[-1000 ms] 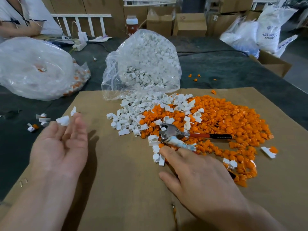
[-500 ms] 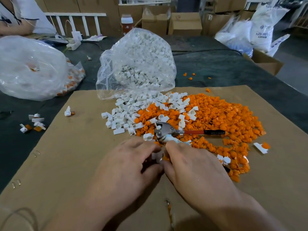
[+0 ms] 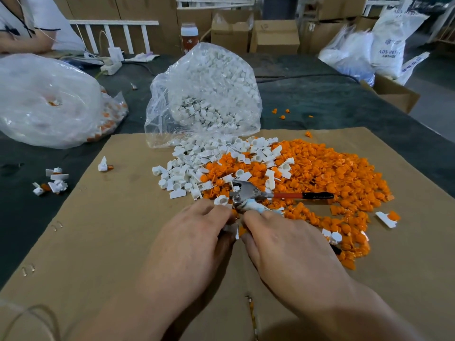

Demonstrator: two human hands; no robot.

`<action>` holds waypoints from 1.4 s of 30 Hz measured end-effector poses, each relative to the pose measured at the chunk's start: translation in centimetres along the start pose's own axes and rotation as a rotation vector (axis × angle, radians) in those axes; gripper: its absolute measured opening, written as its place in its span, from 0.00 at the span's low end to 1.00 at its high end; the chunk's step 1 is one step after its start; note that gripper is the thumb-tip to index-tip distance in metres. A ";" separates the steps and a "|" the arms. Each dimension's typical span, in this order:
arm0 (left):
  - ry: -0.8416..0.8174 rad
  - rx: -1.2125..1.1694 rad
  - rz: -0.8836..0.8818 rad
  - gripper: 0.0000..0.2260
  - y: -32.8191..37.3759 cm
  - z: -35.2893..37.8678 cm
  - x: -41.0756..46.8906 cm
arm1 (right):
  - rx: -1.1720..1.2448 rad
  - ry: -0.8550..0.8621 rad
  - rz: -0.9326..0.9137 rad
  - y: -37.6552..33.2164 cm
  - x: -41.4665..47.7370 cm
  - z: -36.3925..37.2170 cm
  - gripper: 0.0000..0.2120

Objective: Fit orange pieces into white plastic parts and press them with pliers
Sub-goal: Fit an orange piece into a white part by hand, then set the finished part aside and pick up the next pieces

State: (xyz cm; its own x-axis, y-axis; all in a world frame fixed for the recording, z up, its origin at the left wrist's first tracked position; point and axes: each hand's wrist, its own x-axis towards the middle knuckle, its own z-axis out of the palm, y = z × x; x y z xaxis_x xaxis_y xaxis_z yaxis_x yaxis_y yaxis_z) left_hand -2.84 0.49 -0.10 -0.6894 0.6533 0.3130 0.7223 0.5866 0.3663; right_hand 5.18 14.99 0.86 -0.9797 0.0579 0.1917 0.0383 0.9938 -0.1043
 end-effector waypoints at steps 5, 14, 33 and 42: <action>0.052 -0.224 -0.125 0.02 -0.4 -0.2 -0.1 | 0.195 0.111 0.012 0.7 -0.2 0.2 0.02; -0.018 -1.425 -0.608 0.10 0.6 -0.9 0.3 | 1.538 -0.006 0.396 0.7 0.5 -0.9 0.02; -0.190 -1.764 -0.604 0.05 1.2 -1.2 0.3 | 2.178 -0.319 0.569 0.9 0.9 -1.8 0.06; -0.149 -1.839 -0.573 0.06 0.9 -1.1 0.1 | 2.219 -0.336 0.462 1.2 0.6 -1.7 0.17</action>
State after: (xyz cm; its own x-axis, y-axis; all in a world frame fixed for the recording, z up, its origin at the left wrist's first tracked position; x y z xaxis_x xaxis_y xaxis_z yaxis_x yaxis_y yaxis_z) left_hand -2.38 0.55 1.26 -0.7048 0.6835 -0.1901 -0.5572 -0.3675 0.7446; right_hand 5.00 16.38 2.55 -0.9672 -0.0731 -0.2432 0.2222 -0.7070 -0.6714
